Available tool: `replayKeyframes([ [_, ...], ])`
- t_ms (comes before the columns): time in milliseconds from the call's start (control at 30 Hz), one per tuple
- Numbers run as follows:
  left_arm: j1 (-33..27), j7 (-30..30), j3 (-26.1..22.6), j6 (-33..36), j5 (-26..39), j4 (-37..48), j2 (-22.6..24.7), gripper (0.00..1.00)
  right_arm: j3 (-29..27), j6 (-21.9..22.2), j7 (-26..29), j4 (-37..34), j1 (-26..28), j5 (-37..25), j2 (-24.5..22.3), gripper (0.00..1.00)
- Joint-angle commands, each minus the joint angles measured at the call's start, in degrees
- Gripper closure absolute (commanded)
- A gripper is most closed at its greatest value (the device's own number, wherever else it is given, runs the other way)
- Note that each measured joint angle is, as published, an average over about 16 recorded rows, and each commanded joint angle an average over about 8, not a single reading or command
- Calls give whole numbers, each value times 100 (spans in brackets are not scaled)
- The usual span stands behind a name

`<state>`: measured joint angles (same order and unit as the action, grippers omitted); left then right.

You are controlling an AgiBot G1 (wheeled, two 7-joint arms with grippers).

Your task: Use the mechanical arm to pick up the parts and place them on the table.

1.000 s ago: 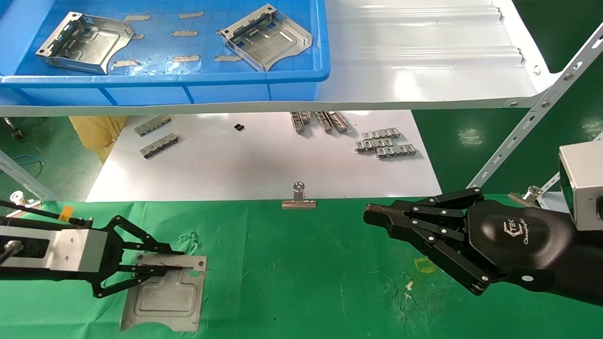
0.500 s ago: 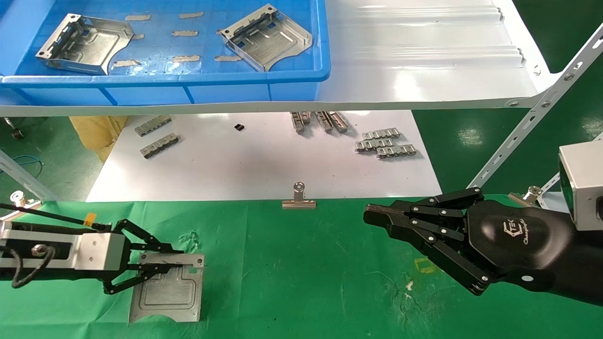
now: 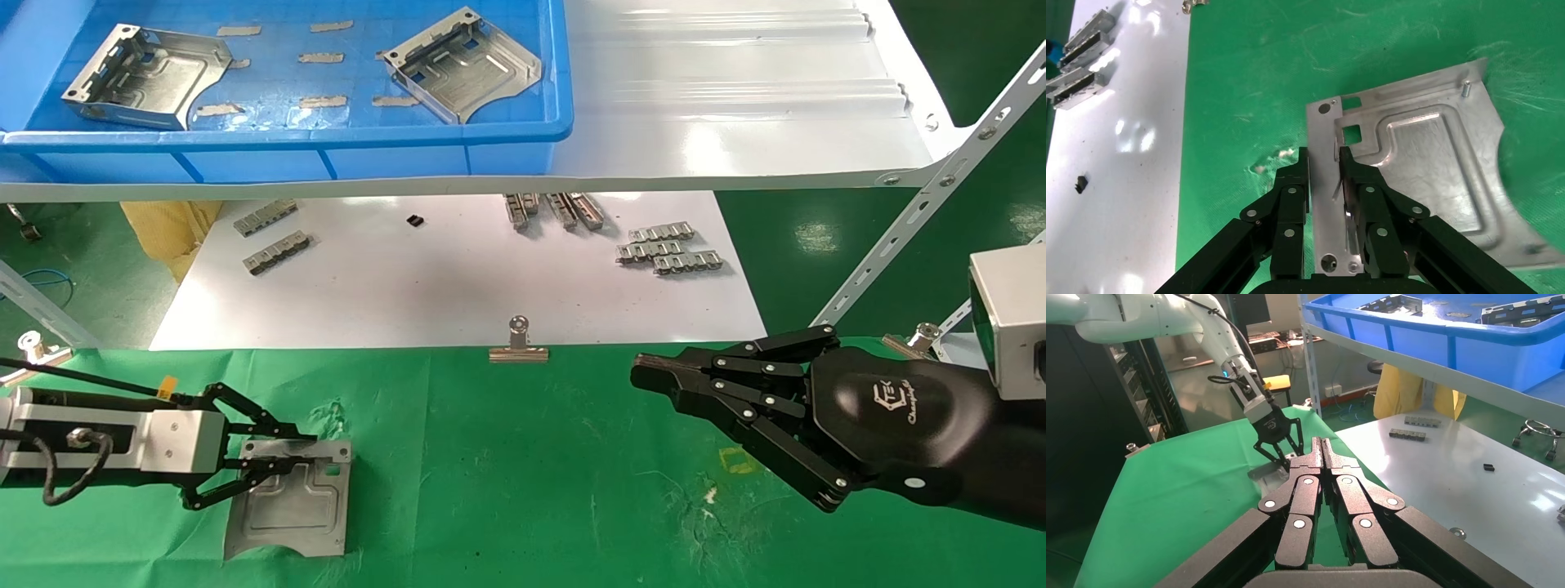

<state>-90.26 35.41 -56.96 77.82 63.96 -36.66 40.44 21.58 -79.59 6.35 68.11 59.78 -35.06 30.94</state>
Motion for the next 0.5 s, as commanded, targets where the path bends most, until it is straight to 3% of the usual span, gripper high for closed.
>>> replayKeyframes([
  [33,10,-10,-6,-17,12,-13,-8,7,0,0,0,0,0,0,0,100],
  [233,1,-21,42,14,-74,-27,-52,2,0,0,0,0,0,0,0,100],
  [467,-79,-310,248,638,-656,-138,-239,0,0,0,0,0,0,0,0,100],
  [500,-87,-374,275,740,-749,-168,-268,0,0,0,0,0,0,0,0,95],
])
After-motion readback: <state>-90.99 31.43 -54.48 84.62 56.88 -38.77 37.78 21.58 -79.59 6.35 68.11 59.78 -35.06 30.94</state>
